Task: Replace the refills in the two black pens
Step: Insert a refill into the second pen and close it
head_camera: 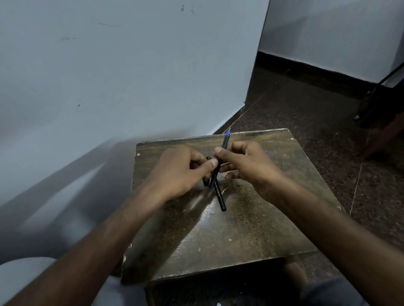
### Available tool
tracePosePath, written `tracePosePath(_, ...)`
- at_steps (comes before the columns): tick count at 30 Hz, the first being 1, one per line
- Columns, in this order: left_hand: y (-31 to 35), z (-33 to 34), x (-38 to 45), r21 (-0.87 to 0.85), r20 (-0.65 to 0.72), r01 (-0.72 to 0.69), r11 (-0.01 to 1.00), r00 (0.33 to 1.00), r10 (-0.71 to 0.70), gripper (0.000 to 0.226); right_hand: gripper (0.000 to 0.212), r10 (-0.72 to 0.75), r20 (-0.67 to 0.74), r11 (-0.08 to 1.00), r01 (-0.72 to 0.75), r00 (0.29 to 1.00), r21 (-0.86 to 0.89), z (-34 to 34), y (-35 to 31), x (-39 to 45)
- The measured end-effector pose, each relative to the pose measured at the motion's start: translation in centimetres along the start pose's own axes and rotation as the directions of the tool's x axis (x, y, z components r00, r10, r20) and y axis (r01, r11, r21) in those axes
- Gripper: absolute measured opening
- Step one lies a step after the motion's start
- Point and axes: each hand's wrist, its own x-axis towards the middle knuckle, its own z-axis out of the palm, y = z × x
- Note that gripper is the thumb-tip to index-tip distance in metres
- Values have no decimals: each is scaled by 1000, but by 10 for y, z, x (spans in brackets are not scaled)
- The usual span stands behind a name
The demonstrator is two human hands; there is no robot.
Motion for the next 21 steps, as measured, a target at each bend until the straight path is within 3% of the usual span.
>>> tracePosePath(2,-7,0,3,94,-62,-12,995,998,18,26,20,10,-49,1000,-9,999,22,-4,-2,1)
tracePosePath(4,-11,2,4,128,-82,20,992,997,-9,10,20,15,-46,1000,-14,999,19,-7,-3,2)
tracePosePath(8,-11,15,6,236,-70,17,972,998,-1,40,20,9,-44,1000,-9,999,-15,-6,-2,0)
tracePosePath(12,-7,21,7,301,-78,43,953,997,-20,38,19,5,-31,1000,-6,1000,-30,-6,-5,-2)
tracePosePath(17,-10,22,7,264,-47,64,962,997,-53,27,24,42,19,978,-37,999,-206,-9,-4,-5)
tracePosePath(21,-15,23,10,135,-25,106,985,994,-104,22,24,44,49,953,-27,998,-303,-8,-2,-8)
